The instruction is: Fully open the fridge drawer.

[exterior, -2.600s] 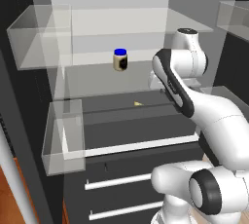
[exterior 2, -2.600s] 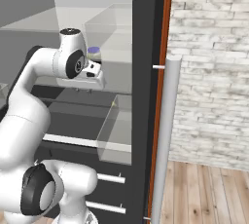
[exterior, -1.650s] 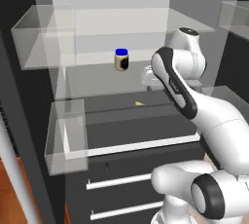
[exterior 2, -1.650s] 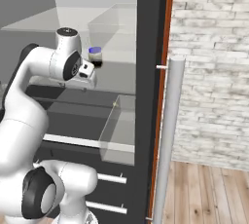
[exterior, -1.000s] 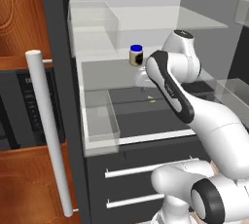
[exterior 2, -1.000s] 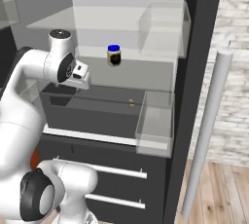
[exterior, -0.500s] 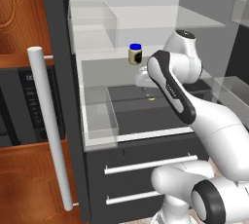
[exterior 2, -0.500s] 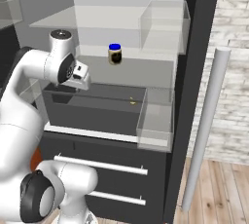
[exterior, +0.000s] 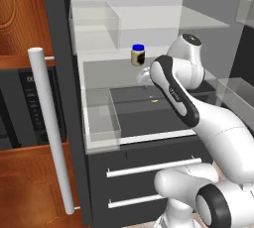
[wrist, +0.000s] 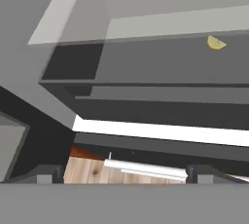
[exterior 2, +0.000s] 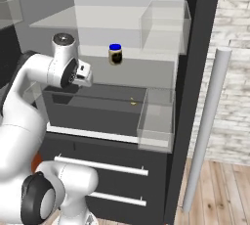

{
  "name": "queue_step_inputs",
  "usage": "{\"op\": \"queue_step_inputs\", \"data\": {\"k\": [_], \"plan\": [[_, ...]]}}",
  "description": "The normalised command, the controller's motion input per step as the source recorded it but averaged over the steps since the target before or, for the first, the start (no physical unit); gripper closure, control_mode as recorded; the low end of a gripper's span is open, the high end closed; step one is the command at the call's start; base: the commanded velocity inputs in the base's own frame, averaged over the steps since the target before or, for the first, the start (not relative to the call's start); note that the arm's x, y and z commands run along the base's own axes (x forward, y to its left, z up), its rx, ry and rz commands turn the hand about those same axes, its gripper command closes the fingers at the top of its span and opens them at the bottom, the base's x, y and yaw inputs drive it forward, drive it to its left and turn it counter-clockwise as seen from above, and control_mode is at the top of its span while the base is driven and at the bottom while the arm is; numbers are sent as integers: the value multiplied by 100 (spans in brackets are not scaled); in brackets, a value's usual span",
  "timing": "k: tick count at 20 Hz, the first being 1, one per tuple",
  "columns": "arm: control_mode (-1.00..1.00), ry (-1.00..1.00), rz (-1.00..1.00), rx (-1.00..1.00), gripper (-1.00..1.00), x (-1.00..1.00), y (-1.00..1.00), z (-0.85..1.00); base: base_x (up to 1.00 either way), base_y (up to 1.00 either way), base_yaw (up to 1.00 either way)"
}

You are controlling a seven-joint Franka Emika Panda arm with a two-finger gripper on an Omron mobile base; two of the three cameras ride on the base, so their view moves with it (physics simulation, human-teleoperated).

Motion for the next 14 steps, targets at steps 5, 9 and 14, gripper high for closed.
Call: {"op": "queue_step_inputs", "data": {"k": [5, 9, 14], "plan": [[-100, -2, 14, 0, -100, 10, -5, -2, 0, 0, 0], [-100, 5, 9, 0, -100, 0, -2, -3, 0, 0, 0], [-100, 5, 2, 0, -100, 8, 0, -14, 0, 0, 0]]}}
